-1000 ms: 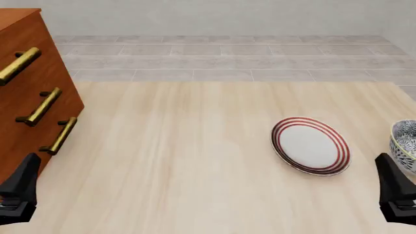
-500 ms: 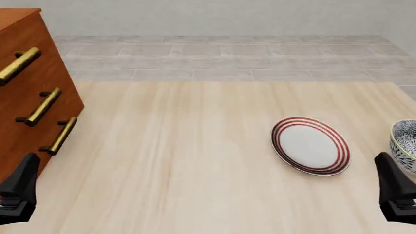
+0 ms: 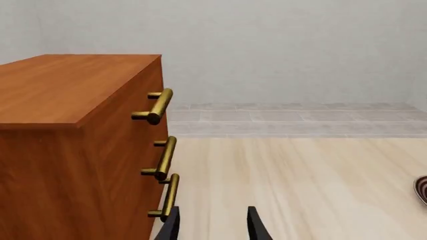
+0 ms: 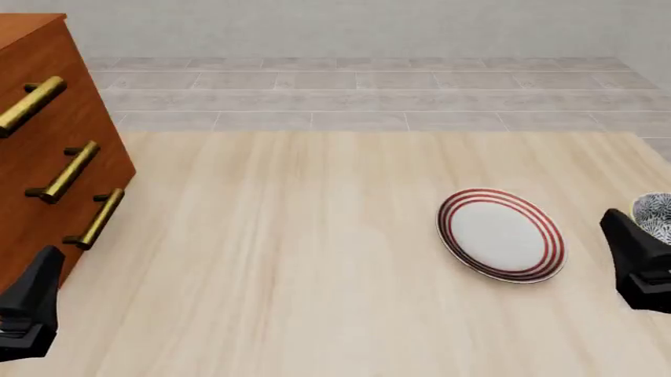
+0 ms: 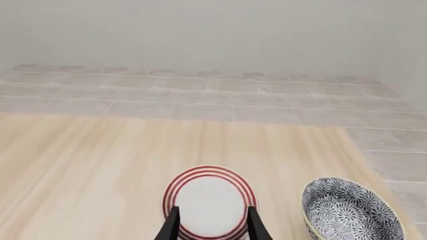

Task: Put the bowl on top of the cabinet.

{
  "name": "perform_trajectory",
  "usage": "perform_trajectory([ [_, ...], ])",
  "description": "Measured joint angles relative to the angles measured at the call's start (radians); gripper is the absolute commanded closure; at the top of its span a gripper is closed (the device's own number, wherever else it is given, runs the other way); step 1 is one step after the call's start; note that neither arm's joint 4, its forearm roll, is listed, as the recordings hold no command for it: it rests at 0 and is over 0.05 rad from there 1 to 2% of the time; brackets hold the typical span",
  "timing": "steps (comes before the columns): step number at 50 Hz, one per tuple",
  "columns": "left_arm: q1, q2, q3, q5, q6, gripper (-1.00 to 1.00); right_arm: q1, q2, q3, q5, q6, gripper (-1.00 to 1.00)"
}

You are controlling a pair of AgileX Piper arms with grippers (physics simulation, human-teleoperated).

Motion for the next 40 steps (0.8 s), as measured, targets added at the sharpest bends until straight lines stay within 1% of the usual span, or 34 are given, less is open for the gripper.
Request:
perform_trajectory([
  [7,0.0,0.0,0.001,0.0,0.0,-1.0,-0.005,0.078,-0.083,0.067,-0.08,-1.0],
  [16,0.0,-0.001,-0.001,0.002,0.0,-1.0,-0.022,0.158,-0.212,0.176,-0.201,-1.0],
  [24,0.0,-0.001,-0.002,0.003,0.0,-1.0,-0.06,0.22,-0.302,0.26,-0.304,-1.0],
  [33,0.0,-0.001,-0.002,0.003,0.0,-1.0,-0.117,0.278,-0.346,0.314,-0.394,-1.0],
  [40,0.0,-0.001,-0.001,0.001,0.0,-1.0,-0.156,0.316,-0.346,0.322,-0.438,-1.0],
])
